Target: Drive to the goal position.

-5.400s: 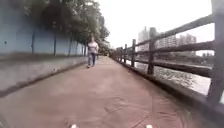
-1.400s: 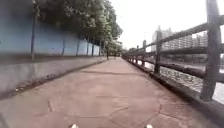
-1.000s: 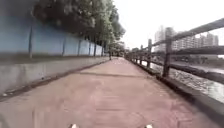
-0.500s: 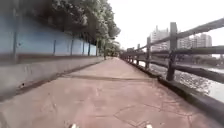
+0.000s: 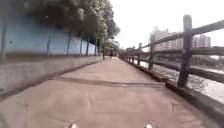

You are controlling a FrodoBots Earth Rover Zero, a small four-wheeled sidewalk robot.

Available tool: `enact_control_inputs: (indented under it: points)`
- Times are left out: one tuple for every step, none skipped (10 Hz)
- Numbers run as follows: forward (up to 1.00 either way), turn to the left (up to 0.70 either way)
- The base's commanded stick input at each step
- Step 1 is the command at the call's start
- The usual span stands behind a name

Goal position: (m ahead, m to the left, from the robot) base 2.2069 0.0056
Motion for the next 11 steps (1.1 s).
enact_control_inputs:
  points:
    - [1.00,0.00]
    - [1.00,0.00]
    - [1.00,0.00]
    - [1.00,0.00]
    - [1.00,0.00]
    - [1.00,0.00]
    - [1.00,0.00]
    - [1.00,-0.39]
    - [1.00,-0.40]
    - [1.00,-0.40]
    - [1.00,-0.40]
